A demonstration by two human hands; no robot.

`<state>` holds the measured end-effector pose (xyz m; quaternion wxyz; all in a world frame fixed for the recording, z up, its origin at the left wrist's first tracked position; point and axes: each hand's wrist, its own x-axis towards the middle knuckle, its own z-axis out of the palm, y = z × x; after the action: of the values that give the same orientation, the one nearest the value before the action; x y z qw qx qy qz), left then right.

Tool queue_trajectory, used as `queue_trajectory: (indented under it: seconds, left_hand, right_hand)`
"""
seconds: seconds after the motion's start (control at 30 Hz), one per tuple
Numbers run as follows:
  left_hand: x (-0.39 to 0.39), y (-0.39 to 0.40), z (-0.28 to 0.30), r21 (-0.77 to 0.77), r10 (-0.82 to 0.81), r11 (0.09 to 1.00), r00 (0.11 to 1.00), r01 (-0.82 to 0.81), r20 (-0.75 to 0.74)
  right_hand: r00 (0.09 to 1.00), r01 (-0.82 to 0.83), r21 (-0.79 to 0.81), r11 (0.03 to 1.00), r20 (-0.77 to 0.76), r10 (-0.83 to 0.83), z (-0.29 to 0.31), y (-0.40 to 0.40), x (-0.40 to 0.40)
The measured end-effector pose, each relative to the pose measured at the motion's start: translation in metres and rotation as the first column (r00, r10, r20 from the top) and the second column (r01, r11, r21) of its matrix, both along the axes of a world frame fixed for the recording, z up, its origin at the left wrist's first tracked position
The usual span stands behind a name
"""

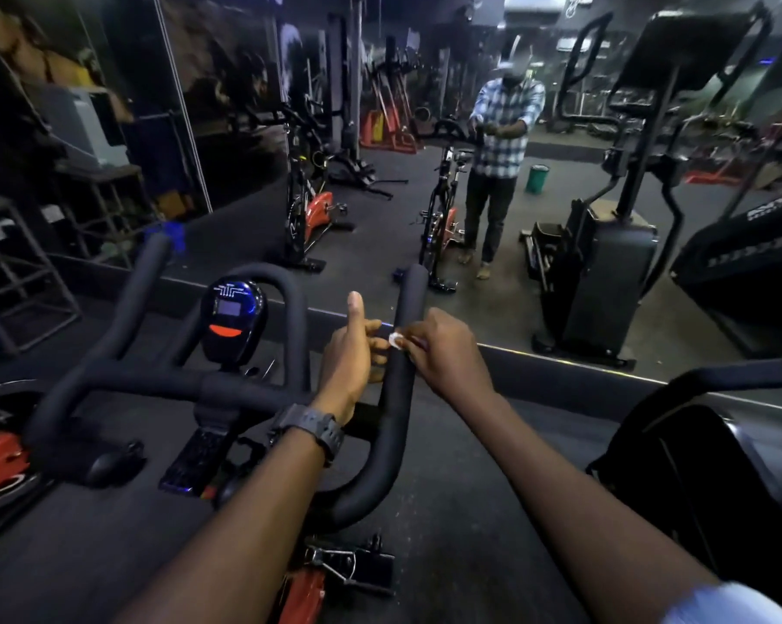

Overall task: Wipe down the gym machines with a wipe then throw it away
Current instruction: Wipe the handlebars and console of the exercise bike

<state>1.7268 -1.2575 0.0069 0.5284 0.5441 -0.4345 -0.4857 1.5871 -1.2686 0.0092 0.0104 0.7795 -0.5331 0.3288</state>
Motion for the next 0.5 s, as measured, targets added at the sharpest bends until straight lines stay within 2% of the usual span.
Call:
queue_trajectory:
  seconds: [0.1,0.13,0.17,0.2,0.3,0.37,0.43,0.5]
  left_hand:
    - [-0.006,-0.014,-0.001,0.006,0.007,1.0,1.0,-0.007,0.025]
    - [-0.008,-0.019,-0.003,-0.001,0.005,1.0,0.999,-0.005,0.033]
    - [-0.01,-0.023,-0.004,-0.007,0.004,1.0,0.999,-0.004,0.043]
    - [-0.011,-0.026,-0.004,-0.018,0.008,1.0,0.999,-0.007,0.053]
    - [-0.012,-0.034,-0.002,-0.044,0.013,0.999,0.998,-0.01,0.064]
    - [-0.01,-0.039,0.0,-0.061,0.011,0.998,0.997,-0.007,0.071]
    - [-0.007,-0.043,-0.001,-0.07,-0.001,0.998,0.996,0.007,0.085]
    - [-0.001,-0.049,-0.006,-0.073,-0.039,0.996,0.992,0.047,0.117]
  right_hand:
    - [0.998,-0.063,-0.032,0.997,0.003,0.064,-0.019,-0.002,-0.002]
    - [0.992,-0.125,0.005,0.992,0.004,0.125,-0.033,0.008,-0.002]
    - [0.984,-0.179,0.124,0.976,0.046,0.175,-0.046,0.026,-0.003]
    - [0.974,-0.222,0.121,0.967,-0.009,0.225,-0.057,0.038,-0.004]
    - [0.926,-0.335,-0.096,0.938,-0.218,0.308,-0.049,0.023,-0.012]
    - [0.938,-0.336,-0.008,0.942,-0.09,0.334,-0.009,-0.011,-0.018]
    - [0.977,-0.207,-0.12,0.971,-0.07,0.2,0.018,-0.048,-0.02]
    - [0.988,-0.146,-0.055,0.988,0.034,0.148,0.015,-0.049,-0.014]
